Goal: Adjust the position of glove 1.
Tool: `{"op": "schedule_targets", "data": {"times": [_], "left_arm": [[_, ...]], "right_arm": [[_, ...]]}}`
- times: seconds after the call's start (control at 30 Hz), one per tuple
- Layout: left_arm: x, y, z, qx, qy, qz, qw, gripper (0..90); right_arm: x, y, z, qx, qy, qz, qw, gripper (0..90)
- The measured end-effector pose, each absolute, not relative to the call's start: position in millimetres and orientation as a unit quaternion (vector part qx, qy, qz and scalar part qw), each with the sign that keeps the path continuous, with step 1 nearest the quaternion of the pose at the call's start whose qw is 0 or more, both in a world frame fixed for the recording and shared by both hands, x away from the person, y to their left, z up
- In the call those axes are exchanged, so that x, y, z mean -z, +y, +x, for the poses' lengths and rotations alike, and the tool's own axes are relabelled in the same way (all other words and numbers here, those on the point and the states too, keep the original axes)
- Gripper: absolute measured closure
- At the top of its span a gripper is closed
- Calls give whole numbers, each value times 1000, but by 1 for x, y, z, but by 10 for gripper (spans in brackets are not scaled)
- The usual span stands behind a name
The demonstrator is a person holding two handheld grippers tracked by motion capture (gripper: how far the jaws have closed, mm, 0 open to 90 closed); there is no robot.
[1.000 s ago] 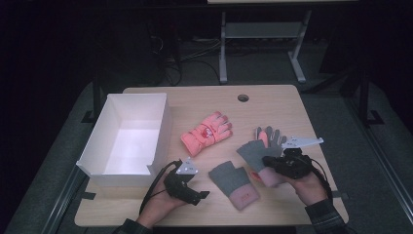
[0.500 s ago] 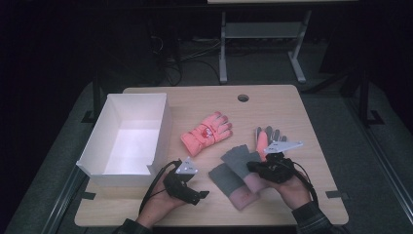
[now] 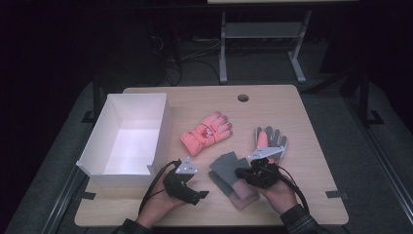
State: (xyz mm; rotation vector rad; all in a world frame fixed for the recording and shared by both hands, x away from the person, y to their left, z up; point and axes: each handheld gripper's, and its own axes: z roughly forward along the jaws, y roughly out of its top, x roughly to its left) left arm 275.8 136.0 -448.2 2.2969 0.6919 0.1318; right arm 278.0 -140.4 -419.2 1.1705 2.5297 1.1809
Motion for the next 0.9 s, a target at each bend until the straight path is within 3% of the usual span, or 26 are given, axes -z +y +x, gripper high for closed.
{"op": "schedule_targets", "data": {"times": [0.9], "left_arm": [[448,136,276,-50,263,896,354,144]], "right_arm": [[445,-130,279,-348,854,385,38,846]]}}
